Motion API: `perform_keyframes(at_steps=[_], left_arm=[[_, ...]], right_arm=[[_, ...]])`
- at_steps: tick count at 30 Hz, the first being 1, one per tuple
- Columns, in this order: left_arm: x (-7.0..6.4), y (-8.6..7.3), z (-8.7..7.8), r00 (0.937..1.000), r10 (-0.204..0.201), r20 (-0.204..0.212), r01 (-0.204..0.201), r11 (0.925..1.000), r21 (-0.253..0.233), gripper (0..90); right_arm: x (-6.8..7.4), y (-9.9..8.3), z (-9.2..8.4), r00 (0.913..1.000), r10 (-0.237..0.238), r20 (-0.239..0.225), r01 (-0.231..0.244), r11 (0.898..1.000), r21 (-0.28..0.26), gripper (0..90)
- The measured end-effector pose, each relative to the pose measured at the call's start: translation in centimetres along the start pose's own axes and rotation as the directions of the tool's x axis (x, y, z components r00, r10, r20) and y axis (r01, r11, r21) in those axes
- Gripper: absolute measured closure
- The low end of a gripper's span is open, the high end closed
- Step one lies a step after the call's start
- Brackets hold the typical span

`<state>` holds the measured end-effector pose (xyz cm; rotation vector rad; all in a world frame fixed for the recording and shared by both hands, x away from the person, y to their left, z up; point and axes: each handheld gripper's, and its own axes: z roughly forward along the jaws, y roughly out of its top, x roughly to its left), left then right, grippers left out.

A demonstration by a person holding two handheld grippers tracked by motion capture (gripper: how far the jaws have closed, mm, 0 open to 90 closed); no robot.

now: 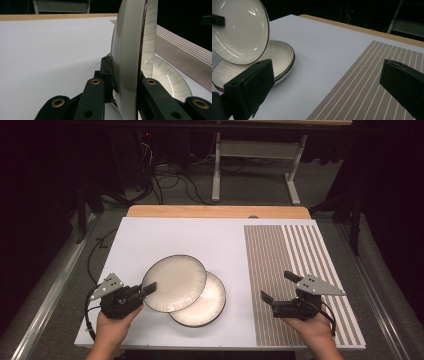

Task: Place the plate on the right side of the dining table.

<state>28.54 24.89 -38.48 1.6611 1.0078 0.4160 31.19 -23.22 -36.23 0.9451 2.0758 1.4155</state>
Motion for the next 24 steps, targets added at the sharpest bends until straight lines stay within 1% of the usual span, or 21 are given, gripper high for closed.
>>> perform_keyframes(at_steps=[3, 5, 9, 10, 11, 13, 14, 15, 16, 17, 19, 20, 21, 23, 24], left_arm=[[0.0, 0.0, 0.0, 0.9999, 0.013, 0.002, -0.013, 0.9999, 0.002, 79.3], [-0.1, 0.1, 0.0, 0.9998, 0.018, 0.001, -0.018, 0.9998, 0.005, 79.3], [-0.1, 0.1, -0.1, 0.9996, 0.03, -0.003, -0.03, 0.9995, 0.005, 79.2], [-0.1, 0.1, -0.1, 0.9995, 0.032, -0.003, -0.032, 0.9995, 0.006, 79.2], [-0.1, 0.1, -0.1, 0.9994, 0.035, -0.004, -0.035, 0.9994, 0.007, 79.1], [-0.1, 0.1, -0.1, 0.999, 0.043, -0.007, -0.043, 0.999, 0.011, 79.0], [-0.2, 0.1, -0.1, 0.999, 0.045, -0.007, -0.045, 0.9989, 0.01, 78.9], [-0.1, 0.1, -0.1, 0.9989, 0.046, -0.006, -0.046, 0.9989, 0.01, 78.9], [-0.1, 0.1, -0.1, 0.9988, 0.049, -0.005, -0.049, 0.9988, 0.009, 79.0], [-0.1, 0.1, -0.1, 0.9988, 0.049, -0.005, -0.049, 0.9988, 0.009, 78.9], [-0.1, 0.1, -0.1, 0.9988, 0.05, -0.004, -0.05, 0.9987, 0.009, 78.9], [-0.1, 0.1, -0.1, 0.9988, 0.05, -0.004, -0.05, 0.9987, 0.009, 78.9], [-0.1, 0.1, -0.1, 0.9988, 0.049, -0.003, -0.049, 0.9987, 0.01, 78.9], [-0.1, 0.1, -0.2, 0.9988, 0.049, -0.003, -0.049, 0.9987, 0.01, 78.9], [-0.1, 0.1, -0.2, 0.9987, 0.05, -0.002, -0.05, 0.9987, 0.01, 78.9]], right_arm=[[0.1, 0.1, 0.0, 1.0, -0.003, 0.006, 0.003, 1.0, 0.001, 0.7], [0.1, 0.3, 0.1, 0.9999, -0.01, 0.002, 0.01, 1.0, -0.005, 0.8], [0.6, 0.9, 0.4, 0.9993, -0.034, -0.012, 0.034, 0.999, -0.006, 2.6], [0.8, 1.1, 0.5, 0.9994, -0.033, -0.011, 0.033, 0.999, 0.001, 2.6], [0.9, 1.3, 0.7, 0.9992, -0.037, -0.016, 0.037, 0.999, -0.005, 2.6], [1.3, 1.6, 1.2, 0.999, -0.034, -0.029, 0.034, 0.999, -0.007, 2.6], [1.7, 2.0, 1.8, 0.9985, -0.041, -0.037, 0.041, 0.999, -0.004, 2.6], [1.7, 2.0, 1.8, 0.9985, -0.041, -0.037, 0.041, 0.999, -0.004, 2.6], [2.2, 2.3, 2.4, 0.9971, -0.056, -0.051, 0.057, 0.998, 0.003, 2.6], [2.2, 2.3, 2.4, 0.9971, -0.056, -0.051, 0.057, 0.998, 0.003, 2.6], [2.7, 2.8, 3.3, 0.9958, -0.069, -0.06, 0.07, 0.998, 0.01, 2.7], [2.7, 2.8, 3.3, 0.9958, -0.069, -0.06, 0.07, 0.998, 0.01, 2.7], [3.2, 3.0, 4.0, 0.995, -0.071, -0.07, 0.072, 0.997, 0.012, 2.8], [3.4, 3.1, 4.3, 0.994, -0.08, -0.076, 0.081, 0.997, 0.016, 2.8], [4.0, 3.3, 5.0, 0.9929, -0.085, -0.084, 0.087, 0.996, 0.024, 2.9]])
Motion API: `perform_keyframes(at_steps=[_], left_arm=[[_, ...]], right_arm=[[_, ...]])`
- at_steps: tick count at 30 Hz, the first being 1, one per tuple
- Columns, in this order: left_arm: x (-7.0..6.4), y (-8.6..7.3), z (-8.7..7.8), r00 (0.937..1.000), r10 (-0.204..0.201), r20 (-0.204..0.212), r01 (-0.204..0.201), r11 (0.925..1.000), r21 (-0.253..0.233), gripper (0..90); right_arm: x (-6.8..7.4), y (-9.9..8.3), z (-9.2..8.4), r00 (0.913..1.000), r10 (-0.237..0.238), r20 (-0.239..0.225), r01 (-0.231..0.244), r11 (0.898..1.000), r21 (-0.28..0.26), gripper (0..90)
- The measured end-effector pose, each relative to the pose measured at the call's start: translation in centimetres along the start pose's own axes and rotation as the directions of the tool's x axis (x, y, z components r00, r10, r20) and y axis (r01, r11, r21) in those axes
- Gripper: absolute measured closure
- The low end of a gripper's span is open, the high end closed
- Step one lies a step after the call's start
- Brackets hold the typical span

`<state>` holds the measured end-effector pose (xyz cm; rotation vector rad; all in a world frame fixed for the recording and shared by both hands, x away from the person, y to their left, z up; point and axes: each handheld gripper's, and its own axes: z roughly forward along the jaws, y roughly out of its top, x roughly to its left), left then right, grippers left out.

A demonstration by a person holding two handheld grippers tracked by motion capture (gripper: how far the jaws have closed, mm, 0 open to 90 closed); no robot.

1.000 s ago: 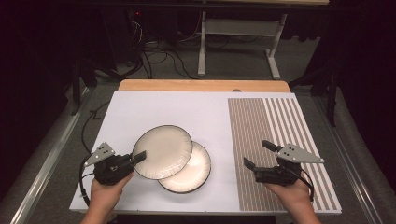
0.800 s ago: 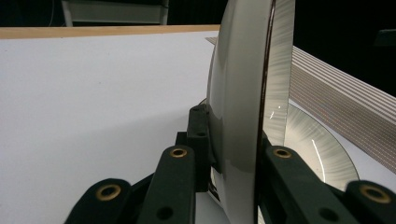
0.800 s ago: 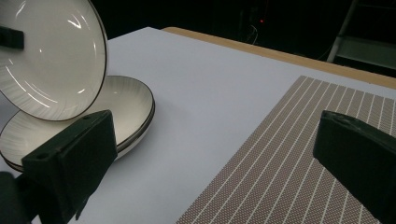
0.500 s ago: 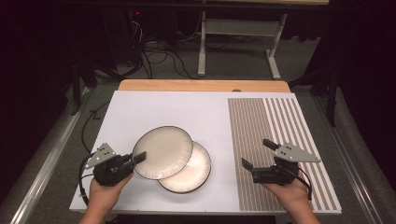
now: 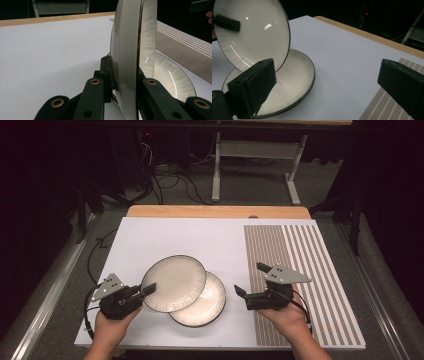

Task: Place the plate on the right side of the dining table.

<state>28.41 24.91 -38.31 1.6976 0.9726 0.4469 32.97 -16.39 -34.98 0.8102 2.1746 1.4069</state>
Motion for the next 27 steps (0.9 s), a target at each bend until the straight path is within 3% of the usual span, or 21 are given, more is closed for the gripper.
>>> perform_keyframes(at_steps=[15, 27], left_arm=[[0.0, 0.0, 0.0, 1.0, 0.008, 0.002, -0.008, 1.0, 0.001, 78.9], [0.0, 0.0, 0.0, 0.9999, 0.01, 0.003, -0.01, 0.9999, 0.0, 78.9]], right_arm=[[2.4, 1.1, 3.9, 0.9977, -0.029, -0.061, 0.032, 0.999, 0.038, 4.3], [3.7, 1.1, 6.7, 0.9952, -0.018, -0.096, 0.024, 0.997, 0.067, 8.1]])
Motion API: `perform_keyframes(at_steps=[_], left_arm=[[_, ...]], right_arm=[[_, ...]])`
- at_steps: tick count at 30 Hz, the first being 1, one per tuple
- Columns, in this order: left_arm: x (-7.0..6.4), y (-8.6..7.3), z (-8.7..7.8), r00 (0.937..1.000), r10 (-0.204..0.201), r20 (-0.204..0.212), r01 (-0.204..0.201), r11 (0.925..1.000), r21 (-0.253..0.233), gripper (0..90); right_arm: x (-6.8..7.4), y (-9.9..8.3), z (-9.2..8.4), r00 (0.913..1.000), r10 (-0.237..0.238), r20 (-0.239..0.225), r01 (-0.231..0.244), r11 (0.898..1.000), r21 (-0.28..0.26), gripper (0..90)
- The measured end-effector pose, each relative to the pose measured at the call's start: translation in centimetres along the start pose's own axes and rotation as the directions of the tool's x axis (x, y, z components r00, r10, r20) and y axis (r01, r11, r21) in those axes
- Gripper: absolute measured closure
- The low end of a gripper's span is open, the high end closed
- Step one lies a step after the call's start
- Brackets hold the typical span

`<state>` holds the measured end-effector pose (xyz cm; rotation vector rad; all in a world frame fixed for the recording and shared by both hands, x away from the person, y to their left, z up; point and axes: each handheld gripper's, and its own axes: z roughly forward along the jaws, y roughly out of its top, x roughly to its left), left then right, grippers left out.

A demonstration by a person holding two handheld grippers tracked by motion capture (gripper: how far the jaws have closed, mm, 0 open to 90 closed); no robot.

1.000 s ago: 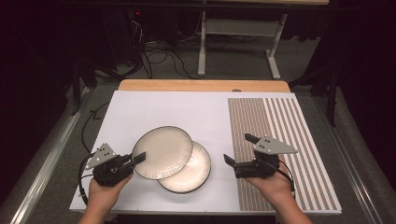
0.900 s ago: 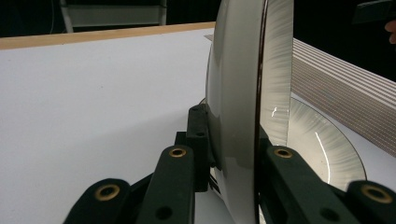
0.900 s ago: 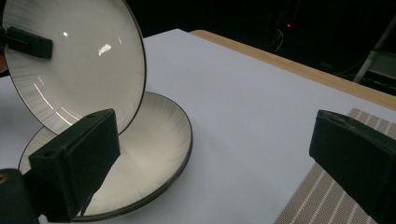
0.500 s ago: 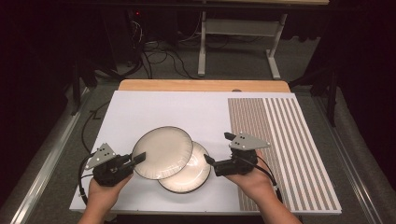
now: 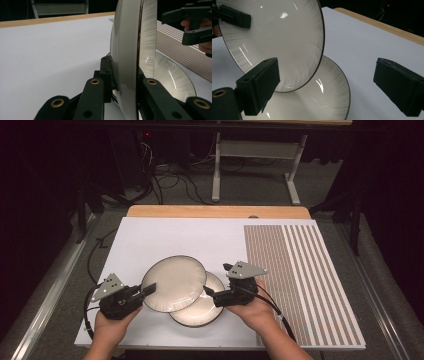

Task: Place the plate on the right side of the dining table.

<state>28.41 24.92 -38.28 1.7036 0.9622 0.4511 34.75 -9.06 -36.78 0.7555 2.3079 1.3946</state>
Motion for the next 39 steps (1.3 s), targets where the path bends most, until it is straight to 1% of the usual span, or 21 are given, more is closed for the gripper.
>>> perform_keyframes(at_steps=[6, 7, 10, 12, 13, 14, 18, 19, 20, 21, 22, 23, 24, 26, 27, 28, 30, 31, 34, 35, 39], left_arm=[[0.0, 0.0, 0.0, 1.0, 0.0, 0.0, 0.0, 1.0, 0.0, 78.9], [0.0, 0.0, 0.0, 1.0, 0.0, 0.0, 0.0, 1.0, 0.0, 78.9], [0.0, 0.0, 0.0, 1.0, 0.0, 0.001, 0.0, 1.0, 0.0, 78.9], [0.0, 0.0, 0.0, 1.0, 0.0, 0.001, 0.0, 1.0, -0.001, 78.9], [0.0, 0.0, 0.0, 1.0, 0.0, 0.002, 0.0, 1.0, -0.001, 78.9], [0.1, 0.0, 0.0, 1.0, 0.0, 0.002, 0.0, 1.0, -0.001, 78.9], [0.1, -0.1, 0.0, 1.0, -0.003, 0.005, 0.003, 1.0, -0.002, 78.8], [0.1, -0.1, 0.0, 1.0, 0.0, 0.006, 0.0, 1.0, 0.0, 78.8], [0.1, -0.1, 0.0, 1.0, 0.0, 0.006, 0.0, 1.0, 0.0, 78.8], [0.1, -0.1, 0.0, 1.0, -0.001, 0.007, 0.001, 1.0, -0.001, 78.8], [0.1, -0.1, 0.0, 1.0, -0.001, 0.007, 0.001, 1.0, -0.001, 78.8], [0.2, -0.1, 0.0, 1.0, -0.001, 0.007, 0.001, 1.0, -0.002, 78.9], [0.2, -0.1, 0.0, 1.0, -0.001, 0.008, 0.001, 1.0, -0.002, 78.9], [0.2, -0.1, 0.0, 0.9999, 0.0, 0.011, 0.0, 1.0, -0.007, 78.9], [0.2, -0.2, 0.0, 0.9999, -0.003, 0.016, 0.003, 0.9999, -0.013, 79.0], [0.2, -0.2, 0.0, 0.9999, -0.003, 0.016, 0.003, 0.9999, -0.013, 79.0], [0.3, -0.2, 0.0, 0.9998, -0.004, 0.019, 0.004, 0.9999, -0.013, 79.0], [0.3, -0.2, 0.0, 0.9998, -0.006, 0.021, 0.007, 0.9999, -0.013, 79.0], [0.4, -0.3, 0.0, 0.9996, -0.016, 0.024, 0.016, 0.9997, -0.017, 79.1], [0.4, -0.3, 0.0, 0.9996, -0.016, 0.023, 0.017, 0.9998, -0.013, 79.0], [0.5, -0.3, 0.0, 0.9992, -0.027, 0.029, 0.028, 0.9995, -0.015, 79.2]], right_arm=[[0.3, -0.1, 1.3, 0.9997, 0.012, -0.02, -0.011, 1.0, 0.015, 13.1], [0.5, -0.1, 1.6, 0.9995, 0.022, -0.023, -0.021, 1.0, 0.022, 14.5], [0.6, -0.1, 2.1, 0.9992, 0.029, -0.029, -0.028, 0.999, 0.032, 16.7], [0.7, -0.2, 2.5, 0.9986, 0.037, -0.039, -0.036, 0.999, 0.035, 18.7], [0.8, -0.2, 2.8, 0.998, 0.046, -0.044, -0.044, 0.998, 0.037, 21.3], [0.8, -0.2, 2.8, 0.998, 0.046, -0.044, -0.044, 0.998, 0.037, 21.3], [0.9, -0.2, 3.3, 0.9962, 0.069, -0.053, -0.068, 0.997, 0.028, 34.9], [0.9, -0.2, 3.6, 0.9952, 0.078, -0.059, -0.077, 0.997, 0.028, 41.9], [0.9, -0.2, 3.6, 0.9952, 0.078, -0.059, -0.077, 0.997, 0.028, 41.9], [0.7, -0.3, 3.8, 0.9942, 0.084, -0.068, -0.082, 0.996, 0.027, 49.0], [0.7, -0.3, 3.8, 0.9942, 0.084, -0.068, -0.082, 0.996, 0.027, 49.0], [0.6, -0.3, 4.0, 0.9924, 0.1, -0.071, -0.099, 0.995, 0.027, 56.0], [0.6, -0.3, 4.0, 0.9924, 0.1, -0.071, -0.099, 0.995, 0.027, 56.0], [0.6, -0.3, 4.2, 0.9893, 0.12, -0.083, -0.118, 0.993, 0.032, 60.5], [0.4, -0.4, 4.4, 0.9862, 0.136, -0.094, -0.133, 0.99, 0.039, 64.0], [0.4, -0.4, 4.4, 0.9862, 0.136, -0.094, -0.133, 0.99, 0.039, 64.0], [0.3, -0.4, 4.5, 0.9857, 0.139, -0.096, -0.135, 0.99, 0.044, 68.3], [0.2, -0.5, 4.5, 0.9831, 0.151, -0.103, -0.146, 0.988, 0.052, 71.5], [0.1, -0.5, 4.6, 0.9806, 0.16, -0.113, -0.155, 0.986, 0.053, 73.8], [0.0, -0.5, 4.7, 0.9789, 0.162, -0.124, -0.157, 0.986, 0.05, 76.3], [0.1, -0.5, 4.6, 0.9774, 0.173, -0.122, -0.167, 0.985, 0.051, 77.8]])
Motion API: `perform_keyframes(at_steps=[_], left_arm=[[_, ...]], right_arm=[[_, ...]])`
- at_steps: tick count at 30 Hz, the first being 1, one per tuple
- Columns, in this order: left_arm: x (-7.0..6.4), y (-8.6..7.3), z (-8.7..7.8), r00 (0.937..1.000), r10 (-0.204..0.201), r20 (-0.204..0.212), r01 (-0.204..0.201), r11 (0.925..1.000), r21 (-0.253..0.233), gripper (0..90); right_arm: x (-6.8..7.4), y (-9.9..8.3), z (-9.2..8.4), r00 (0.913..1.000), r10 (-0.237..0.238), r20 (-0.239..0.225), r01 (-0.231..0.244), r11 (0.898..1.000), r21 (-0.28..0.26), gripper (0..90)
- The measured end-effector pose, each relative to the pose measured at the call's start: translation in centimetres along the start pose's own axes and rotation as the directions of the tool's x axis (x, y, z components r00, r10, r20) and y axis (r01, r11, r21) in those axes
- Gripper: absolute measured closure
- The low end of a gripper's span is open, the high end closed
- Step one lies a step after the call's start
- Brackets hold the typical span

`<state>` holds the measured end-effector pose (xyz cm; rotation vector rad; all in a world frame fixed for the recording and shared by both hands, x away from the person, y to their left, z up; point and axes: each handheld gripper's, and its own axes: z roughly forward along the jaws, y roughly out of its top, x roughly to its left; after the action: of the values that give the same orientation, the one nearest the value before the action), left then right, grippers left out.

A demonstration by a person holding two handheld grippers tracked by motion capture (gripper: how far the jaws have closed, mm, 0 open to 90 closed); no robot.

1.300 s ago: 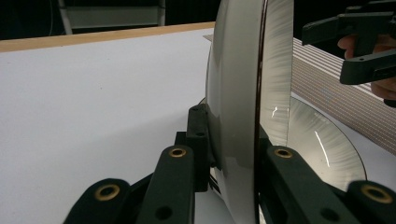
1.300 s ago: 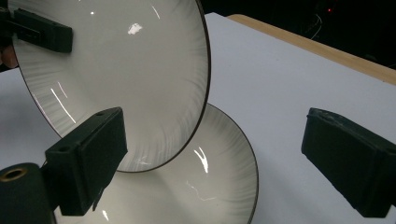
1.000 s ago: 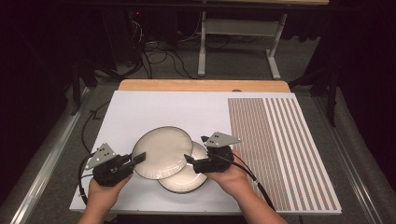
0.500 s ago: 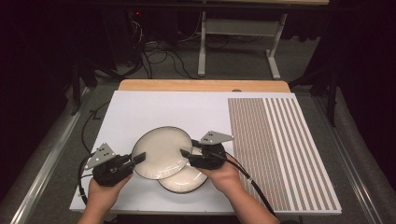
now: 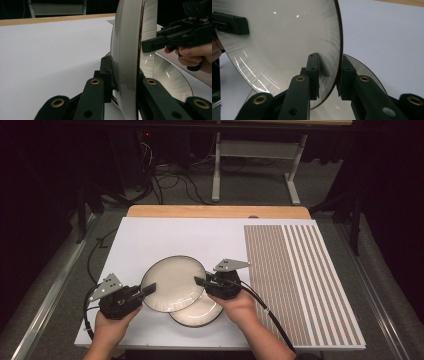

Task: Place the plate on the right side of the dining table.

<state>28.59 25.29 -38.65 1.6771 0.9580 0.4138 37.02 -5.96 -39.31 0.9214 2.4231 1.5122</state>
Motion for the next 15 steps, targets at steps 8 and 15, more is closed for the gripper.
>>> perform_keyframes(at_steps=[8, 15], left_arm=[[-0.3, 0.1, 0.0, 0.9998, -0.014, 0.013, 0.014, 0.9999, -0.007, 80.3], [-1.0, 0.8, 0.3, 0.9992, -0.022, 0.035, 0.023, 0.9993, -0.029, 80.0]], right_arm=[[0.0, 0.3, -0.9, 0.9999, 0.008, -0.009, -0.008, 1.0, -0.002, 81.3], [0.0, 0.8, -2.8, 0.9999, -0.006, -0.008, 0.006, 1.0, -0.025, 83.2]])
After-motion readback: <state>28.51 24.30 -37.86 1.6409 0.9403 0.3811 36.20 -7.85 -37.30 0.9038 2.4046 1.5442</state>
